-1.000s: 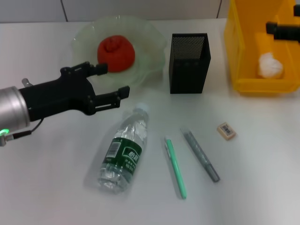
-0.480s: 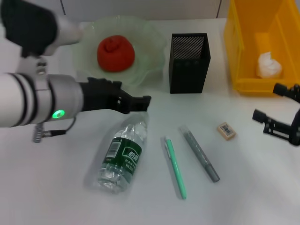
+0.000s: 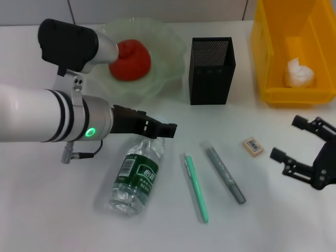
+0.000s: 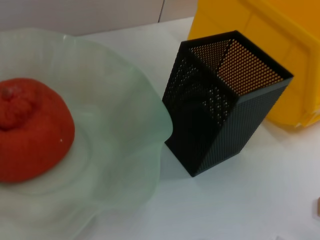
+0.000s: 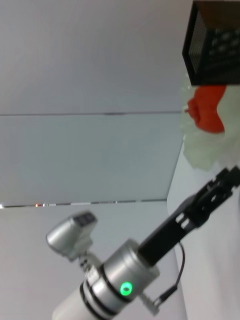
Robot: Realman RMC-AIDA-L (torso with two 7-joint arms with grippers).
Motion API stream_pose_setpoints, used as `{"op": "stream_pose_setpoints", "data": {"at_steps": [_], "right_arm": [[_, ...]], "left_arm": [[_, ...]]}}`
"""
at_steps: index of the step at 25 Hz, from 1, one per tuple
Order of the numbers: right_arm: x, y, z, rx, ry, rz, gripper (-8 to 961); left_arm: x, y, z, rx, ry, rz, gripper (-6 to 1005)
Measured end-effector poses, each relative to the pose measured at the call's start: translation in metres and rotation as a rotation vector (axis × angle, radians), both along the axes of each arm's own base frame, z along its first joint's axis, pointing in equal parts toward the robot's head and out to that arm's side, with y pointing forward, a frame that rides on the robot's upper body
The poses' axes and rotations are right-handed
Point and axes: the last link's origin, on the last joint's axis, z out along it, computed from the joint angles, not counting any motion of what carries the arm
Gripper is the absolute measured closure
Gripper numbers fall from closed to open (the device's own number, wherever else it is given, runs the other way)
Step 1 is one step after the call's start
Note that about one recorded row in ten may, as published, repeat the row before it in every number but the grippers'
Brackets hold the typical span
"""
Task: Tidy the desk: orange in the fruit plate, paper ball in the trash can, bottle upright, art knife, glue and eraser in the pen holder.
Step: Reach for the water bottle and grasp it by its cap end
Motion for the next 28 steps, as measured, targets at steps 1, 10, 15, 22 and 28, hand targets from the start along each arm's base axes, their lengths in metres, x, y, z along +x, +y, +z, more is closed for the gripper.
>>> {"op": "stream_pose_setpoints", "data": {"at_steps": [1, 10, 15, 22, 28], "right_arm": [[0.000, -0.001, -0.003, -0.013, -0.002, 0.004, 114], [0.001, -0.010, -0.022, -0.139, -0.032, 0.034, 115], [0.002, -0.010, -0.023, -0.141, -0.029, 0.022, 115], [0.003, -0.010, -0.024, -0.143, -0.028, 0.017, 115], [0.003, -0.010, -0.024, -0.147, -0.020, 0.005, 115]], "left_arm": [[0.000, 0.000, 0.000, 0.000, 0.000, 0.000, 173], [-0.003, 0.013, -0.008, -0.004, 0.013, 0.013, 175], [-0.007, 0.019, -0.015, -0.017, 0.022, 0.030, 176], [-0.011, 0.024, -0.021, -0.031, 0.041, 0.039, 177], [-0.009, 0.026, -0.022, -0.039, 0.056, 0.029, 178]]}}
